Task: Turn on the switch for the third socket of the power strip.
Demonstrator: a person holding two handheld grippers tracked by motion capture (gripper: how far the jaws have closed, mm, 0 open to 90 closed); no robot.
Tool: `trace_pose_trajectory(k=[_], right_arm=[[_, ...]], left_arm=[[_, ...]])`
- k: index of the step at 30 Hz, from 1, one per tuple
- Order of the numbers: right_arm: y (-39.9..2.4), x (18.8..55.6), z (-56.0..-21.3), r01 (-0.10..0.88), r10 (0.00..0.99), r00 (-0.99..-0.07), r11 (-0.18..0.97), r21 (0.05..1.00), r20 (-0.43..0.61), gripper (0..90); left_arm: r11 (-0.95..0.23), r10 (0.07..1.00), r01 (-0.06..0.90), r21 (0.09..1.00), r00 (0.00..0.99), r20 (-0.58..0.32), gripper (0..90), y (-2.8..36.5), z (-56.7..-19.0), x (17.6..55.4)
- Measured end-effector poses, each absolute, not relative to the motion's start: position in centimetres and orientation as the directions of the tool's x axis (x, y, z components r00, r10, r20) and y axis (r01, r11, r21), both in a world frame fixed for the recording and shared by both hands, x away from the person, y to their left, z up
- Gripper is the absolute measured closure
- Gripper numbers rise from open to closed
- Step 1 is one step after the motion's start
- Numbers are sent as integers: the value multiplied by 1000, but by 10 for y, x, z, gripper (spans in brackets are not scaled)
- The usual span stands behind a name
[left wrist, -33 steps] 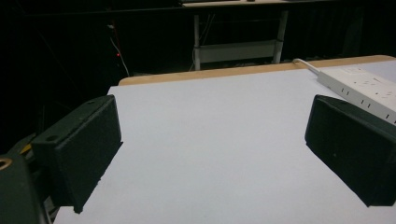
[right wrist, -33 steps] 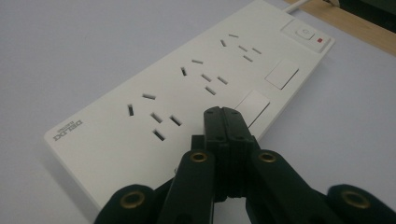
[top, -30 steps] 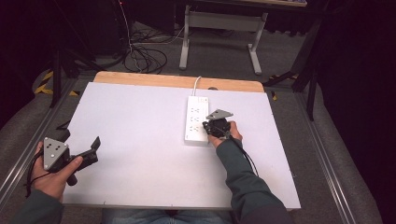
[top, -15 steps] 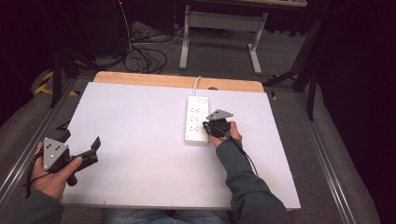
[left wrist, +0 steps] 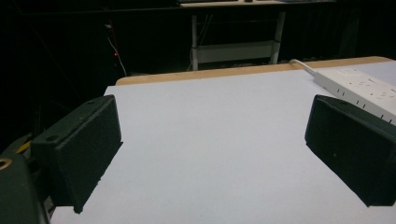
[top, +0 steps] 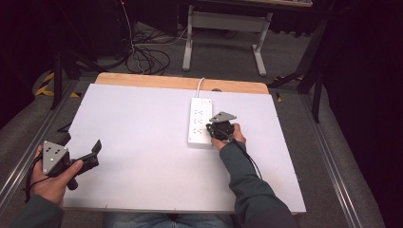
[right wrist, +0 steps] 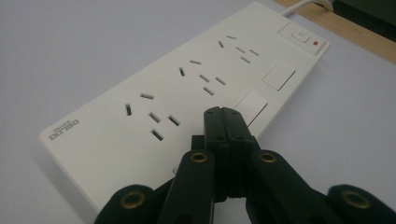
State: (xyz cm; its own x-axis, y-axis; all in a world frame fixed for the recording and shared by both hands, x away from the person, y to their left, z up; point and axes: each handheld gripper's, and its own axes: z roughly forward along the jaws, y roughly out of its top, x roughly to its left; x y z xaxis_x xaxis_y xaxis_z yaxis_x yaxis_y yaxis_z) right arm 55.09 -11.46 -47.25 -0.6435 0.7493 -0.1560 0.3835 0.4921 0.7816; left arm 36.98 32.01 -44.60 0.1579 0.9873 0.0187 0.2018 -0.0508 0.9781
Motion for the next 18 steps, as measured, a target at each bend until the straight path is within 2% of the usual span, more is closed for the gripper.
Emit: trace_pose_trajectory(k=[7,12,18], right_arm=[[-114,552,-471,393,757,-636,484,782,-149,900],[-120,549,-459,351,783,-610,408,843,-125,900],[-129,547,-453,354,791,-603,379,855,-100,900]], left_arm=[[-51,987,201,978,160,19,42,320,-446,370],[-56,986,202,978,168,21,42,318,-446,372],[-56,984,201,978,178,19,42,316,-446,375]])
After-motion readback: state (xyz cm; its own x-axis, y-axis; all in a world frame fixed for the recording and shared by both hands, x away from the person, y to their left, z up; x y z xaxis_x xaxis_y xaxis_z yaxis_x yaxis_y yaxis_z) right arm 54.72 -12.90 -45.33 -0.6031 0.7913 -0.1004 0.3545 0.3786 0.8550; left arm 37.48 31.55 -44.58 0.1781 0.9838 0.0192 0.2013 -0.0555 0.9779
